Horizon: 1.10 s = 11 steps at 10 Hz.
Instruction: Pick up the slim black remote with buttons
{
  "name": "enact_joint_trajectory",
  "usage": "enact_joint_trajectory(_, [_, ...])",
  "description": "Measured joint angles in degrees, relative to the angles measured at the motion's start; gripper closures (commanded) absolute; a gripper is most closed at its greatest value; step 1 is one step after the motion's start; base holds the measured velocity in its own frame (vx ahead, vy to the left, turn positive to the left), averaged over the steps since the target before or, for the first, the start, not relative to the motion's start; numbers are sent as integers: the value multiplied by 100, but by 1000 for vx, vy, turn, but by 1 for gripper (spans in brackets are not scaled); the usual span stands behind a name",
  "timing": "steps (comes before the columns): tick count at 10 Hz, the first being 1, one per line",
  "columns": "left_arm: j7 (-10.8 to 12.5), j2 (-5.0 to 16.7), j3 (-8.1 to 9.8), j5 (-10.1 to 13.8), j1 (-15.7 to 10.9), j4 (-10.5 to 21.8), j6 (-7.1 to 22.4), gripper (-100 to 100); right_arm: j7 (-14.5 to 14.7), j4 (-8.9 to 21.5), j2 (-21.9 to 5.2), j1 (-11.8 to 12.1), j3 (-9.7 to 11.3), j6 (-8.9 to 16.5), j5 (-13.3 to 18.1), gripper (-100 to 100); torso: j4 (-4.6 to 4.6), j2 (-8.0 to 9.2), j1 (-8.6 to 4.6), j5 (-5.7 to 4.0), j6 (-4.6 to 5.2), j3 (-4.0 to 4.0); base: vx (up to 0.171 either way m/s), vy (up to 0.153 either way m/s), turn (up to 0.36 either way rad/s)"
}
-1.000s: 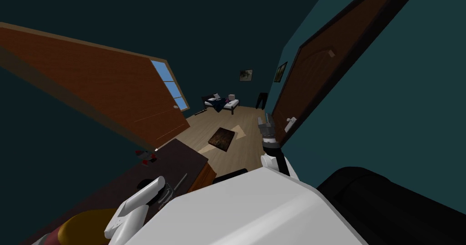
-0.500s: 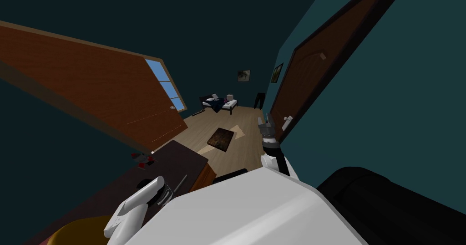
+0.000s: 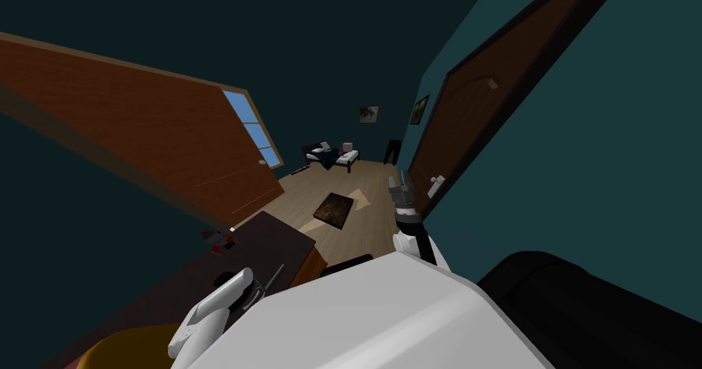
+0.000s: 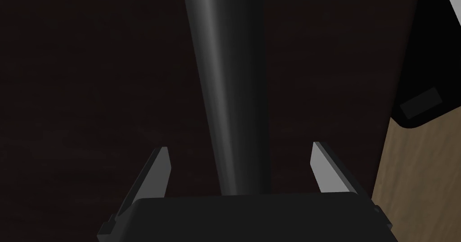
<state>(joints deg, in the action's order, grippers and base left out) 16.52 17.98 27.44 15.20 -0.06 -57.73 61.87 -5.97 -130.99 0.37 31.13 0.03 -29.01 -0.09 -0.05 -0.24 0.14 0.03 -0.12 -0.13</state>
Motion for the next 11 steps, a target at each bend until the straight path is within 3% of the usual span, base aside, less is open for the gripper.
enact_joint_trajectory(1, [-5, 0, -1, 0, -4, 16, -24, 100, 0, 0, 0, 0, 0, 0, 0, 0, 1, 6, -6, -2, 0, 3, 0, 0, 0])
enact_joint_trajectory(5, [3, -17, -3, 7, 6, 23, 10, 100, 0, 0, 0, 0, 0, 0, 0, 0, 1, -12, 38, 12, 8, -6, -3, -5, 4])
enact_joint_trajectory(6, [4, -17, -3, 8, 6, 23, 10, 0, 0, 0, 0, 0, 0, 0, 0, 0, 0, -13, 39, 12, 8, -7, 0, 0, 0])
enact_joint_trajectory(7, [4, -17, -2, 8, 6, 23, 10, 100, 0, 0, 0, 0, 0, 0, 0, 0, 0, -14, 40, 12, 8, -7, -23, -17, -48])
enact_joint_trajectory(10, [13, 106, 86, 55, 17, -292, 346, 100, 0, 0, 1, -1, 1, 0, 0, 0, 3, -1, 27, 7, 10, 0, -26, -21, -22])
enact_joint_trajectory(11, [11, 113, 90, 58, 14, -294, 363, 0, 0, 0, 0, -1, 0, 0, 0, 0, 1, -6, 32, 9, 10, -3, 0, 0, 0])
